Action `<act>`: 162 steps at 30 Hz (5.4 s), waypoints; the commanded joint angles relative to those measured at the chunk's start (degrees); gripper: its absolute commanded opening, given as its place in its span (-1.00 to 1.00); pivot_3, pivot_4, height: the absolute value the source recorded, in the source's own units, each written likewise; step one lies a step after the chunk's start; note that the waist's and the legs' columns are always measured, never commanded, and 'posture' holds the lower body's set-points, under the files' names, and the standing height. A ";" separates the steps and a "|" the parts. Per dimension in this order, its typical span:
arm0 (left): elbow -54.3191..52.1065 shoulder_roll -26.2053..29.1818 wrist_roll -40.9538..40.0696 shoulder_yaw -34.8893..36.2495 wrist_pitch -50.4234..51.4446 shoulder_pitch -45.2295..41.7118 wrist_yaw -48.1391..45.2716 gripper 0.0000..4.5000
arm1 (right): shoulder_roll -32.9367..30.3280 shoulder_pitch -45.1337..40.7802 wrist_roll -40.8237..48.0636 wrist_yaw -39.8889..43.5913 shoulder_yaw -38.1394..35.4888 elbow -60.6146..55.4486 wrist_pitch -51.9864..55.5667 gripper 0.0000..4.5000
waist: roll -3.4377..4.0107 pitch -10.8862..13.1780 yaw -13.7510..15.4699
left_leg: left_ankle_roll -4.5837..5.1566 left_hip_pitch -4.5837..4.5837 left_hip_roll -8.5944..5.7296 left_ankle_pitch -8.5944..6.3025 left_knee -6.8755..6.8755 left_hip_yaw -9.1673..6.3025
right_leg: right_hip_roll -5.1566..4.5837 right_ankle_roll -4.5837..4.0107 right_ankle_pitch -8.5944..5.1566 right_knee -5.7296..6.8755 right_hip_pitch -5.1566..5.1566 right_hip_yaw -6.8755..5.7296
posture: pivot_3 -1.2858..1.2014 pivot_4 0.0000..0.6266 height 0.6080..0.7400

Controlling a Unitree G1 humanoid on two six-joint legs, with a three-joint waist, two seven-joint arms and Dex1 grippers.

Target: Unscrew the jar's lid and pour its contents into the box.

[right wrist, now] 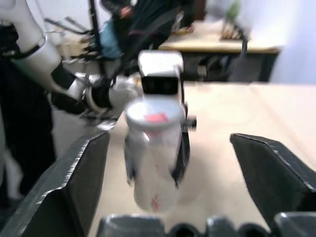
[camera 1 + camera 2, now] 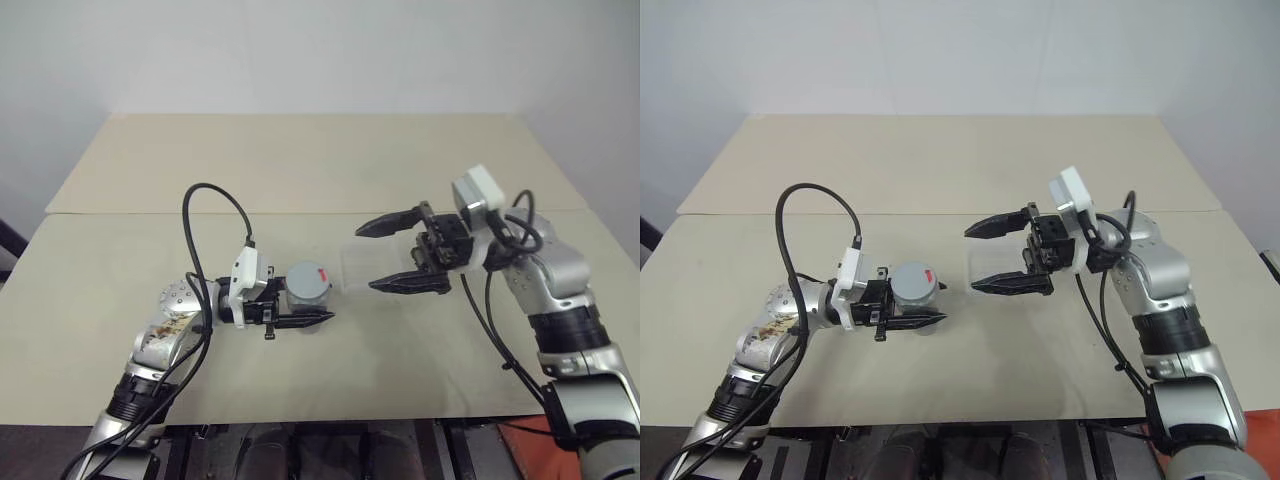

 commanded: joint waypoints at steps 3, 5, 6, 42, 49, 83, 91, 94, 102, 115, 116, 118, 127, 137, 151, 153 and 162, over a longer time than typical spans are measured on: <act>3.17 -1.28 2.03 0.92 -3.17 -1.76 2.68 -0.12 | 1.86 7.82 -1.52 -21.74 -5.21 -20.46 5.82 0.98 | 0.00 -0.01 0.01 | -0.04 0.05 0.00 0.02 0.01 0.01 | 0.00 0.00 0.00 0.05 0.02 0.02 | 0.03 -0.52 1.00; 4.80 -2.01 3.05 0.85 -4.03 -2.72 3.98 -0.12 | 5.19 10.78 -2.17 -31.33 -4.47 -26.27 8.74 0.98 | 0.01 -0.01 -0.03 | -0.06 0.07 0.01 0.03 0.00 0.00 | 0.00 0.00 0.00 0.07 0.03 0.02 | 0.03 -0.52 1.00; 5.71 -2.44 3.70 0.84 -4.57 -3.21 4.63 -0.12 | 6.87 12.13 -3.23 -35.56 -3.52 -28.63 10.08 0.98 | 0.01 -0.01 -0.05 | -0.07 0.07 -0.01 0.04 0.01 0.00 | 0.00 0.00 0.00 0.10 0.02 0.04 | 0.03 -0.52 1.00; 6.89 -2.93 3.56 1.46 -5.54 -3.79 3.81 -0.12 | 14.23 16.40 -18.57 -47.84 6.24 -31.47 12.42 0.98 | 0.01 -0.01 -0.13 | -0.06 0.04 -0.09 0.04 0.01 -0.01 | 0.05 0.00 0.00 0.05 0.01 0.04 | 0.03 -0.52 1.00; 8.33 -2.95 3.80 1.29 -6.07 -4.33 3.12 -0.12 | 10.90 18.37 -17.68 -46.79 3.32 -32.58 12.30 0.98 | 0.01 -0.01 -0.15 | -0.06 0.05 -0.10 0.04 0.01 0.00 | 0.05 0.00 0.00 0.04 0.01 0.04 | 0.03 -0.52 1.00; 9.11 -3.38 4.59 1.14 -6.70 -4.77 2.52 -0.12 | 16.43 11.75 -18.15 -43.78 10.38 -27.39 11.43 0.98 | 0.01 -0.01 -0.09 | -0.04 0.03 -0.09 0.03 0.01 -0.02 | 0.06 0.00 0.00 0.04 0.01 0.04 | 0.03 -0.52 1.00; 8.22 -3.01 4.37 1.36 -6.56 -3.78 2.76 -0.12 | 16.32 12.92 -18.19 -43.44 7.45 -26.68 11.61 0.98 | 0.01 -0.01 -0.16 | -0.05 0.03 -0.10 0.03 0.01 -0.01 | 0.07 0.00 0.00 0.03 0.01 0.03 | 0.03 -0.52 1.00; 8.05 -2.83 4.20 1.43 -6.50 -3.51 2.70 -0.12 | 14.73 14.79 -18.01 -42.81 6.53 -27.82 11.65 0.98 | 0.01 -0.01 -0.17 | -0.05 0.03 -0.10 0.03 0.01 -0.02 | 0.07 0.00 0.00 0.03 0.01 0.03 | 0.03 -0.52 1.00; 8.47 -2.41 4.06 1.29 -6.66 -3.63 2.28 -0.12 | 11.77 18.75 -16.67 -42.85 3.31 -30.91 12.66 0.98 | 0.01 -0.01 -0.14 | -0.05 0.04 -0.10 0.03 0.01 -0.01 | 0.07 0.00 0.00 0.03 0.02 0.04 | 0.03 -0.52 1.00; 9.33 -2.42 4.25 1.36 -6.80 -4.39 1.66 -0.12 | 6.65 20.67 -12.09 -37.35 2.27 -34.57 13.48 0.98 | 0.01 -0.01 -0.08 | -0.04 0.03 -0.09 0.03 0.01 -0.02 | 0.07 0.00 0.00 0.01 0.03 0.04 | 0.03 -0.52 1.00; 9.20 -2.44 4.22 1.34 -6.75 -4.33 1.68 -0.12 | 6.92 20.31 -11.82 -37.52 2.58 -34.78 13.68 0.98 | 0.01 -0.01 -0.08 | -0.04 0.04 -0.09 0.03 0.01 -0.02 | 0.07 0.00 0.00 0.01 0.02 0.04 | 0.03 -0.52 1.00; 8.81 -2.51 4.15 1.25 -6.62 -4.12 1.78 -0.12 | 8.08 19.05 -11.78 -38.61 3.68 -34.66 14.24 0.98 | 0.01 -0.01 -0.15 | -0.04 0.04 -0.09 0.03 0.01 -0.02 | 0.07 0.00 0.00 0.02 0.03 0.04 | 0.03 -0.52 1.00; 8.58 -2.58 4.18 1.32 -6.55 -4.06 2.17 -0.12 | 14.98 14.24 -15.82 -44.85 7.70 -30.88 14.95 0.98 | 0.01 -0.01 -0.03 | -0.04 0.03 -0.09 0.03 0.01 -0.02 | 0.07 0.00 0.00 0.04 0.02 0.05 | 0.03 -0.52 1.00; 8.60 -2.92 4.33 1.18 -6.64 -4.20 2.59 -0.12 | 16.50 12.14 -16.48 -44.32 9.48 -28.88 14.37 0.98 | 0.02 -0.01 -0.36 | -0.05 0.04 -0.10 0.03 0.01 -0.02 | 0.08 0.00 0.00 0.04 0.01 0.03 | 0.03 -0.52 1.00; 8.09 -2.91 4.25 1.21 -6.70 -3.57 2.99 -0.12 | 16.75 12.16 -15.86 -44.02 10.10 -28.11 15.56 0.72 | 0.02 -0.01 -0.40 | -0.05 0.03 -0.10 0.03 0.01 -0.02 | 0.08 0.00 0.00 0.04 0.01 0.03 | 0.03 -0.52 1.00; 8.08 -2.90 4.22 1.22 -6.63 -3.57 3.05 -0.12 | 16.88 12.21 -16.15 -44.31 10.26 -27.88 15.69 0.45 | 0.02 -0.01 -0.40 | -0.05 0.03 -0.10 0.03 0.01 -0.02 | 0.08 0.00 0.00 0.04 0.01 0.03 | 0.03 -0.52 1.00; 8.52 -2.64 4.13 1.20 -6.55 -3.81 2.81 -0.12 | 16.96 11.86 -17.00 -44.69 10.40 -27.75 15.96 0.23 | 0.02 -0.01 -0.43 | -0.05 0.03 -0.10 0.03 0.01 -0.02 | 0.08 0.00 0.00 0.04 0.01 0.03 | 0.03 -0.52 1.00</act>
